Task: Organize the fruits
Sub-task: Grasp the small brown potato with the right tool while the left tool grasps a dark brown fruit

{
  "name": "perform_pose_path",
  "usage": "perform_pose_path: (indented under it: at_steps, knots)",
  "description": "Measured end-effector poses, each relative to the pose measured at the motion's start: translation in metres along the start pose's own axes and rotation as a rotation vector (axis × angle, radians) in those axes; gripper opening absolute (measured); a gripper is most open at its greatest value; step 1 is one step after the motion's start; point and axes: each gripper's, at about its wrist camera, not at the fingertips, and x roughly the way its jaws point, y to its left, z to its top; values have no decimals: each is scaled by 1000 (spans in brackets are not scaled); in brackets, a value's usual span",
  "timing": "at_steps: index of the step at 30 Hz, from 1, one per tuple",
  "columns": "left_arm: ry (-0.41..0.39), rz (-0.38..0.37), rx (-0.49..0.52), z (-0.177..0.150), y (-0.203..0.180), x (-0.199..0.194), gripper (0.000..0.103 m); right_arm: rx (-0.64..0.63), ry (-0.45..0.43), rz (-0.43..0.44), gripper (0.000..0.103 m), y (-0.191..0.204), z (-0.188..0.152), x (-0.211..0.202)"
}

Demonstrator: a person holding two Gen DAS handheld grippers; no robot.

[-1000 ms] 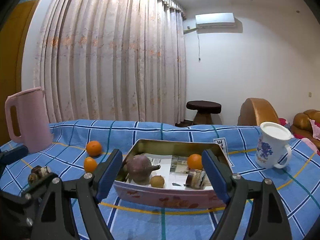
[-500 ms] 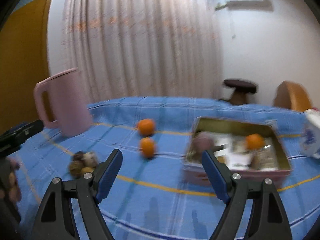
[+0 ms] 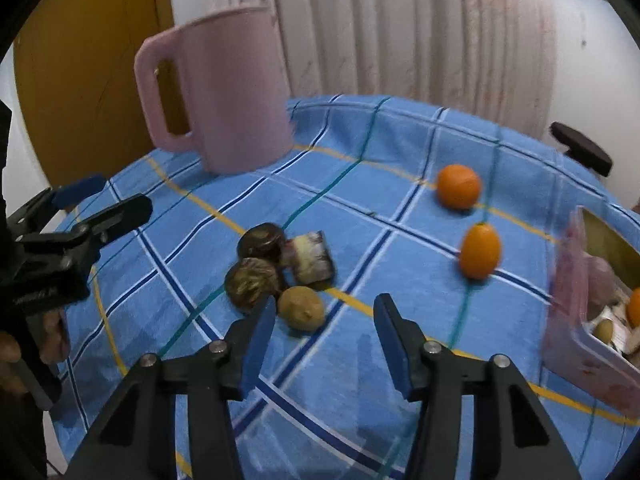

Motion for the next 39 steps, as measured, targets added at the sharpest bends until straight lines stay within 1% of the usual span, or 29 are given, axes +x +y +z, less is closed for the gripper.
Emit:
perform_pose_path:
  at_steps: [4,6,9,11,14,16,18,19,20,22,24,27,30,31,32,34,36,37,38,39]
  knots:
    - [34,-41,-13,2,-1,7,103,-27,60,10,53,5,2,18]
    - [45,-49,-8,1,-3,10,103,-33,67,14,53,7,4,20]
    - [78,-82,6,-2,-10,16,103,-48,66,17,52,8,5,19]
    - [90,-92,19,-3,-17,19,103,-45,84,28,45,7,4,23]
    - [95,-107,29,-3,-22,21,103,-40,98,43,44,4,3,22]
    - [100,-105,53,-3,-29,22,103,-56,99,29,44,8,4,23]
    - [110,-105,76,-3,-35,23,103,-87,103,2,41,13,4,25]
    - [114,-107,79,-3,-36,24,103,-97,103,-2,32,14,3,25]
    - [117,-111,77,-3,-37,24,103,-102,100,0,30,14,2,24]
    - [131,-126,68,-1,-38,25,103,-61,92,25,30,5,1,20]
    - [139,-130,62,0,-41,28,103,-12,77,31,30,-6,0,16]
    - [154,-147,62,3,-51,33,103,13,44,0,30,-21,-4,1]
    - [163,-150,94,2,-67,39,102,4,-6,-97,30,-33,-9,-16]
    - [173,-136,104,1,-73,44,98,5,-21,-121,30,-37,-10,-20]
    - [194,-128,111,1,-77,49,91,13,-36,-134,30,-42,-11,-26]
    - [243,-124,118,0,-83,61,83,39,-41,-126,30,-51,-12,-30]
    - [279,-111,111,-1,-85,72,78,52,-36,-122,30,-56,-12,-30]
    - [297,-101,108,-2,-86,78,72,54,-31,-126,30,-56,-12,-28]
    - [289,-126,86,-3,-83,80,63,56,-27,-130,30,-57,-12,-28]
    - [295,-141,77,-4,-82,81,59,58,-23,-129,30,-57,-12,-27]
